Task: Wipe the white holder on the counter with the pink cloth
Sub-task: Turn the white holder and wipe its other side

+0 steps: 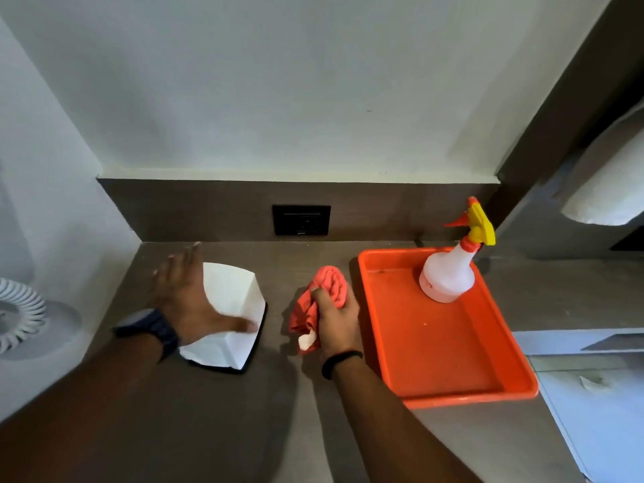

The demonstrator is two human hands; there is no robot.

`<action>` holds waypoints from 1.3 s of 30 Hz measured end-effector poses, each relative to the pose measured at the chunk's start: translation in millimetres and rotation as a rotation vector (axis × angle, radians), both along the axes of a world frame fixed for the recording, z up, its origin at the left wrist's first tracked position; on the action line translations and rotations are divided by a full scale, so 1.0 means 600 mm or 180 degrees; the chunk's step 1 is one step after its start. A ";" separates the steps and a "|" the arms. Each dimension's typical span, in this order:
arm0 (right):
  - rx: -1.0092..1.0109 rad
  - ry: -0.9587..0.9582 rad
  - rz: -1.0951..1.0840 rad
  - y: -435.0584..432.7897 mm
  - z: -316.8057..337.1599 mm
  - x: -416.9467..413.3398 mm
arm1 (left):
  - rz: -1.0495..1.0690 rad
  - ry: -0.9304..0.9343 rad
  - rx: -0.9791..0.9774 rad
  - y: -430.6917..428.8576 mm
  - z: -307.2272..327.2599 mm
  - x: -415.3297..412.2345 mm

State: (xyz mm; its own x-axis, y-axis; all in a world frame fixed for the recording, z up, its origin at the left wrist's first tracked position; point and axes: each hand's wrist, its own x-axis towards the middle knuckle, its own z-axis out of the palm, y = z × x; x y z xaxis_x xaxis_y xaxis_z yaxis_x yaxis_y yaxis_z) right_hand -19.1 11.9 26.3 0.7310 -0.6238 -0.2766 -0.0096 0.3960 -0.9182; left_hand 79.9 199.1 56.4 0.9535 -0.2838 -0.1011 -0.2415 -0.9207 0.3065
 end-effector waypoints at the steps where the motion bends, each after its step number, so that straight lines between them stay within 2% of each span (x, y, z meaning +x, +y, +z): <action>1: 0.0043 0.0001 0.0059 0.010 -0.007 -0.006 | -0.0522 0.0076 0.0350 0.006 0.004 0.006; 4: 0.0077 -0.0027 0.0274 0.042 -0.037 -0.014 | -0.1522 0.0482 0.1244 0.018 0.014 0.025; 8: -0.0024 0.0053 0.0558 0.096 -0.069 -0.004 | -0.1696 0.0284 0.1453 0.007 0.007 0.040; 11: -0.0249 0.0152 0.0927 0.149 -0.089 0.004 | -0.1749 -0.0018 0.1334 0.008 -0.009 0.043; 16: -0.1236 0.0221 0.0707 0.177 -0.074 0.044 | -0.1702 -0.0168 0.1182 0.020 -0.023 0.044; 19: -0.1529 0.0187 0.0719 0.163 -0.082 0.065 | -0.1631 -0.0209 0.1171 0.020 -0.026 0.043; 26: -0.1282 -0.0043 0.0548 0.201 -0.111 0.019 | -0.1660 -0.0359 0.1036 0.017 -0.033 0.042; 29: -0.1688 -0.0334 0.0428 0.202 -0.111 0.018 | -0.1661 -0.0354 0.1010 0.016 -0.036 0.045; 34: -0.2076 -0.0182 0.0701 0.168 -0.119 0.060 | -0.1654 -0.0381 0.1050 0.022 -0.039 0.052; 36: -0.1951 -0.0093 0.0660 0.162 -0.115 0.068 | -0.1626 -0.0379 0.1039 0.021 -0.040 0.048; 39: -0.1355 0.0023 0.0496 0.169 -0.112 0.069 | -0.1599 -0.0408 0.1011 0.019 -0.040 0.046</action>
